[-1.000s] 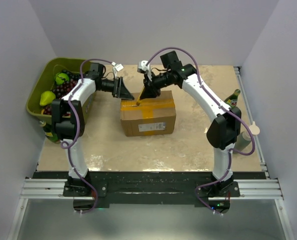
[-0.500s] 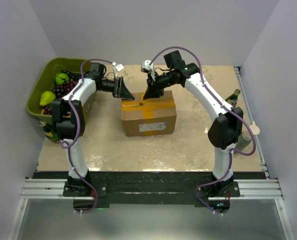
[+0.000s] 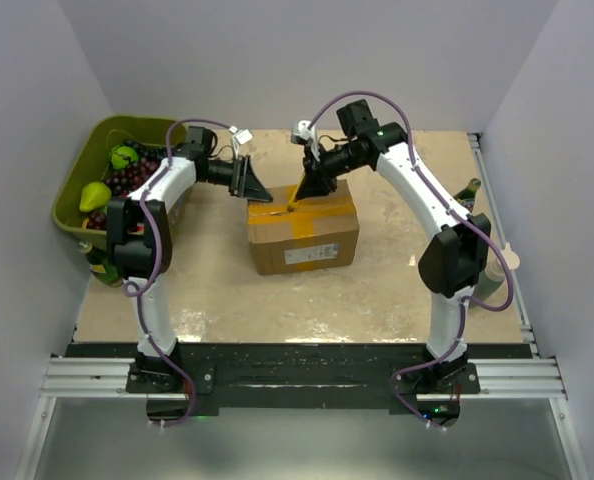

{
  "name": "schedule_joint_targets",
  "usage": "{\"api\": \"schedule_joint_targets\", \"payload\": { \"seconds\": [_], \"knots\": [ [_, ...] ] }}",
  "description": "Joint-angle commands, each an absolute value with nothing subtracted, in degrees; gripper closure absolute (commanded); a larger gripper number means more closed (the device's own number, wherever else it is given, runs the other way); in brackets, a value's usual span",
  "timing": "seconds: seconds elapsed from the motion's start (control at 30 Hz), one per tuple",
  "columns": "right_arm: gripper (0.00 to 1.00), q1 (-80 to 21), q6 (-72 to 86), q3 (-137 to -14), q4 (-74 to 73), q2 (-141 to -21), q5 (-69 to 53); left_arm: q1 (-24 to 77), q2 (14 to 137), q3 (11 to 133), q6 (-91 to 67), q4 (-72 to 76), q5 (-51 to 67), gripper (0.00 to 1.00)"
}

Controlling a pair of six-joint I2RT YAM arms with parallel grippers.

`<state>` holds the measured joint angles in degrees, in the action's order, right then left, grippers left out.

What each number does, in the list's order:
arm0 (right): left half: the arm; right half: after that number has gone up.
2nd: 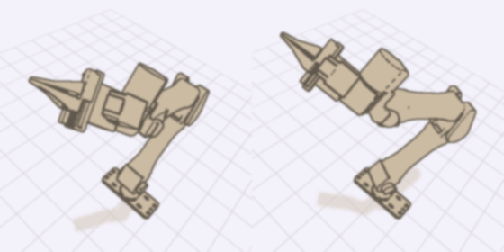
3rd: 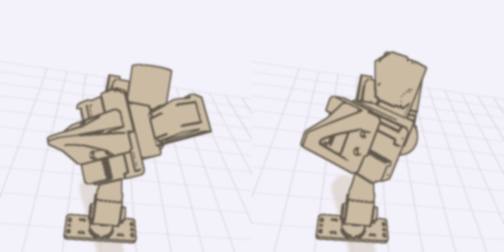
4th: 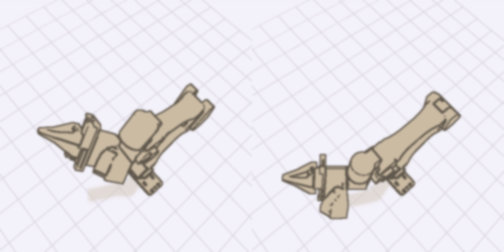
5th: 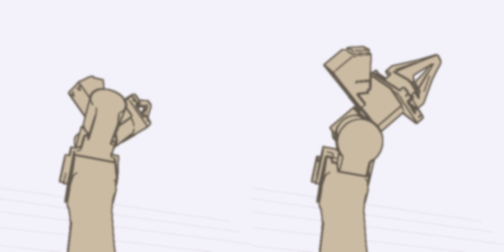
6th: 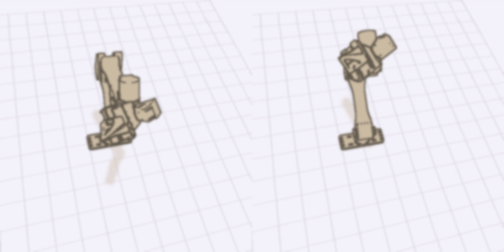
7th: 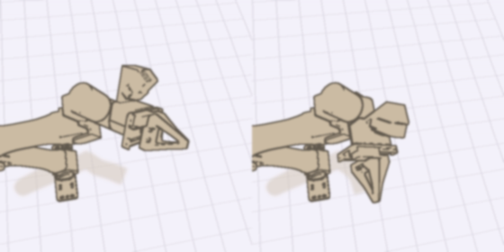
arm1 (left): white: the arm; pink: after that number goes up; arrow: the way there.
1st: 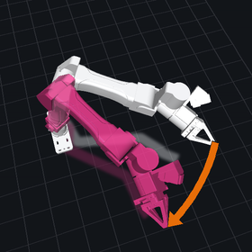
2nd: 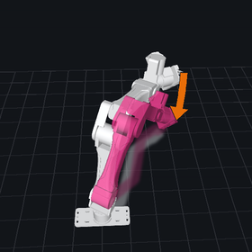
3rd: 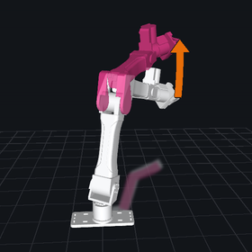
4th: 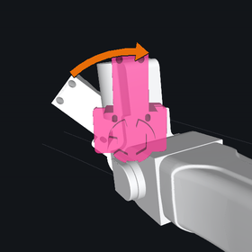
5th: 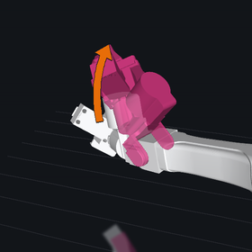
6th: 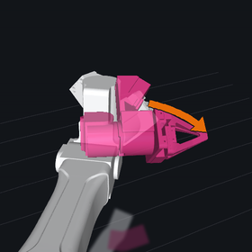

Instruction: Unpack the express box

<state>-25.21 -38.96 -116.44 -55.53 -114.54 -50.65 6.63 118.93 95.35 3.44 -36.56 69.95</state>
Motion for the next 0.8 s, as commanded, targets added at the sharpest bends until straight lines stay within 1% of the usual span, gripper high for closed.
{"api": "schedule_joint_targets", "payload": {
  "seconds": [0.0, 0.17, 0.43, 0.53, 0.57, 0.6, 0.63, 0.67, 0.7, 0.73, 0.77],
  "knots": [
    [1.0, -19.8, -43.1, -118.0, -65.7, -113.0, -40.4, 5.1, 121.7, 95.4, 6.6, -37.9, 61.9, 0.38],
    [1.0, -18.3, -45.1, -122.3, -69.4, -115.5, -41.7, 5.2, 122.0, 95.8, 7.2, -38.1, 61.8, 0.38],
    [1.0, -17.0, -50.3, -125.3, -73.6, -117.3, -41.9, 5.2, 122.6, 96.7, 8.3, -38.8, 61.9, 0.39],
    [1.0, -17.0, -49.9, -125.3, -73.5, -117.9, -42.5, 5.6, 119.5, 99.6, 14.6, -41.0, 63.4, 0.37],
    [1.0, -17.0, -49.6, -125.2, -73.1, -117.9, -42.6, 6.1, 117.3, 99.2, 15.3, -39.5, 64.1, 0.36],
    [1.0, -17.0, -48.9, -125.2, -72.6, -117.9, -42.7, 6.6, 110.9, 98.0, 14.1, -32.2, 63.3, 0.33],
    [1.0, -17.0, -48.7, -125.2, -72.4, -117.9, -42.8, 6.9, 107.2, 93.6, 12.9, -27.2, 61.7, 0.25],
    [1.0, -17.1, -48.6, -125.2, -72.3, -118.0, -42.8, 8.1, 103.7, 91.2, 12.0, -22.5, 57.3, 0.21],
    [1.0, -17.0, -48.3, -125.2, -72.2, -118.0, -43.0, 8.9, 98.2, 88.6, 15.5, -19.8, 55.0, 0.17],
    [1.0, -17.0, -48.2, -125.2, -72.2, -117.9, -43.0, 9.7, 96.3, 87.7, 17.6, -19.8, 52.5, 0.13],
    [1.0, -17.0, -48.2, -125.1, -71.8, -117.9, -43.0, 11.6, 94.7, 87.1, 22.5, -20.5, 49.8, 0.12]
  ]
}}
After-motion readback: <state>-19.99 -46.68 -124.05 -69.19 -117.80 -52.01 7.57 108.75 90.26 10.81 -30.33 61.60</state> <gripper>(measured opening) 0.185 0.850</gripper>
